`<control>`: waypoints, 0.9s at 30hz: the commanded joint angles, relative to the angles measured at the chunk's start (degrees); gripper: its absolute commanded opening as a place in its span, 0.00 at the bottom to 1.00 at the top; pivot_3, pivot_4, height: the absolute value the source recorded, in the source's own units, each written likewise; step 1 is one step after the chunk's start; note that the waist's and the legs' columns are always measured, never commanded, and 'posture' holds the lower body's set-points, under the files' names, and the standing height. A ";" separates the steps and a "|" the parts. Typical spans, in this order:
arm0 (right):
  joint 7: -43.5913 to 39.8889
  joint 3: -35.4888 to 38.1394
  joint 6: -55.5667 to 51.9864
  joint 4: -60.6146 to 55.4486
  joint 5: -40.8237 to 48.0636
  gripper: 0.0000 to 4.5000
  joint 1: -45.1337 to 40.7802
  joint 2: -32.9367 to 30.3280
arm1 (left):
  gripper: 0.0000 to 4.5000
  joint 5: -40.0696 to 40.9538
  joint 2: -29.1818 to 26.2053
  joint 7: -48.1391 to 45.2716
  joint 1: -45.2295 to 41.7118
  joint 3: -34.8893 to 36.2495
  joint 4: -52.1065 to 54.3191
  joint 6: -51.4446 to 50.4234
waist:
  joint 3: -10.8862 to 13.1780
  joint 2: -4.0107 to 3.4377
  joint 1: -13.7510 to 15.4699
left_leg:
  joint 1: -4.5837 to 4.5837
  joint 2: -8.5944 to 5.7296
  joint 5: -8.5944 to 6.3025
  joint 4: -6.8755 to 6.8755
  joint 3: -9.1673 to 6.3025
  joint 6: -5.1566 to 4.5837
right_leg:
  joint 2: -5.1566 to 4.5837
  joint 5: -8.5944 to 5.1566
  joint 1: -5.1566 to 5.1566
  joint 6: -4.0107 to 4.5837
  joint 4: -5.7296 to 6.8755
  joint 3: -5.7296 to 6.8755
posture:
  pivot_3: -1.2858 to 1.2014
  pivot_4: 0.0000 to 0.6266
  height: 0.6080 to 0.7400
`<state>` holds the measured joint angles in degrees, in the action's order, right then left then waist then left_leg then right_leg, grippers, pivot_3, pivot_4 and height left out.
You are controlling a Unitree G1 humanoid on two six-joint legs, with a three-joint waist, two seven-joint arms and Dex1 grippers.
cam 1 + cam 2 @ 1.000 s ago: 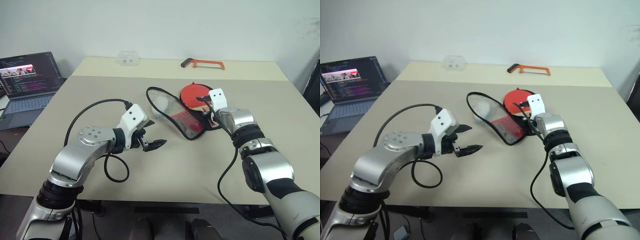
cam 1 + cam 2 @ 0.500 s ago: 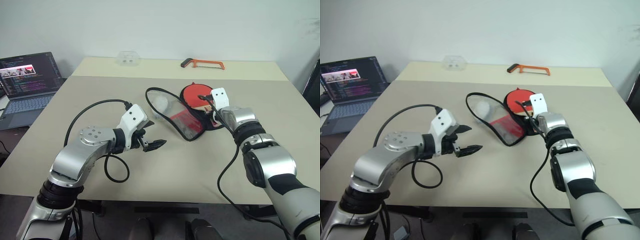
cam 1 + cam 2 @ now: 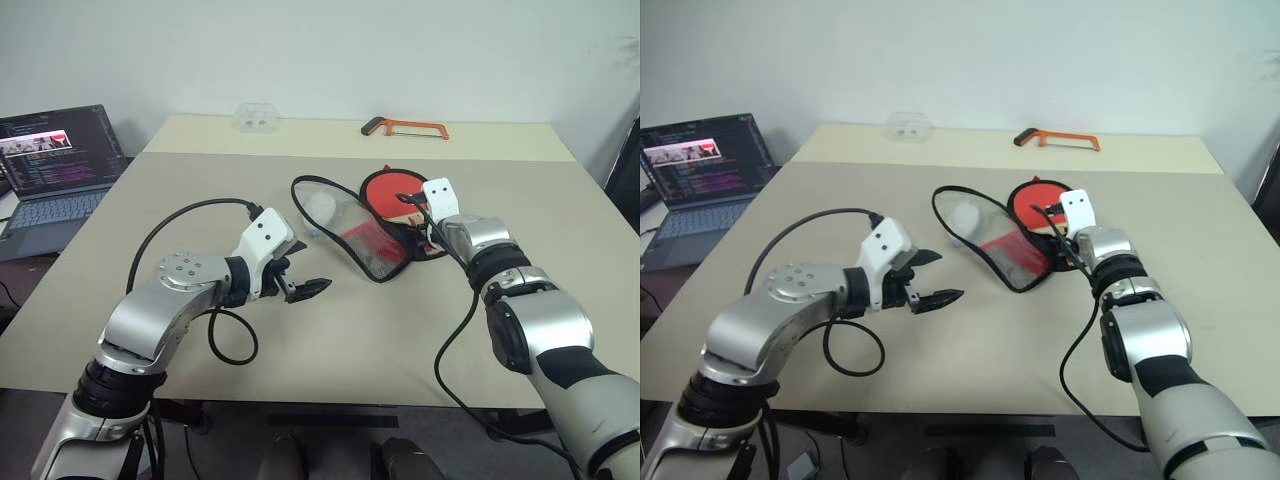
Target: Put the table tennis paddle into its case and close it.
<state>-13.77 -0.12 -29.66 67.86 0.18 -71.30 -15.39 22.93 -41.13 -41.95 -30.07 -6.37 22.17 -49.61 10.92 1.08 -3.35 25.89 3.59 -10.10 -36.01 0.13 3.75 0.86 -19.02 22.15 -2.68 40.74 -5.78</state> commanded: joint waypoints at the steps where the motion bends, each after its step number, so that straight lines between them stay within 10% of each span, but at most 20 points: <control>1: -1.33 0.79 0.11 -2.26 -0.06 1.00 -3.03 -1.48 | 1.00 -0.42 -0.56 0.37 -0.57 1.28 1.17 0.36 | 0.00 0.00 0.00 | 0.00 0.00 0.01 -0.01 0.00 0.00 | 0.00 0.00 0.00 0.00 0.02 0.00 | 0.52 0.24 1.00; 11: -13.01 1.25 -20.20 -39.06 4.79 1.00 5.20 -11.65 | 1.00 -6.18 1.50 2.77 -3.15 -1.40 -6.70 4.83 | -0.02 0.03 0.59 | 0.02 -0.01 0.02 0.00 -0.05 0.00 | 0.00 -0.02 0.04 0.03 0.05 0.05 | 0.52 0.24 1.00; 18: -37.37 7.40 -5.35 -61.60 15.76 1.00 30.53 -26.13 | 0.88 -10.90 5.69 2.49 -6.38 -5.46 -14.27 9.71 | -0.05 0.09 1.81 | 0.02 -0.07 0.01 -0.05 -0.01 -0.01 | -0.03 -0.03 -0.10 0.01 -0.15 0.06 | 0.52 0.24 1.00; 27: -50.79 15.05 -2.03 -77.22 29.64 1.00 49.43 -30.28 | 0.15 -14.96 11.56 2.77 -12.18 -8.60 -23.88 11.80 | -0.04 0.09 0.03 | -0.25 -0.03 0.06 -0.13 -0.13 -0.07 | 0.06 -0.03 -0.34 0.00 0.10 0.06 | 0.52 0.24 1.00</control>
<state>-64.41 13.26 -32.95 -6.79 28.33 -22.28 -45.17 9.29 -29.85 -39.45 -40.83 -15.12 -0.69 -39.05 10.88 1.17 -3.32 25.42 3.56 -10.03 -36.12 0.03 3.67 0.92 -19.09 21.65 -2.73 40.83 -5.75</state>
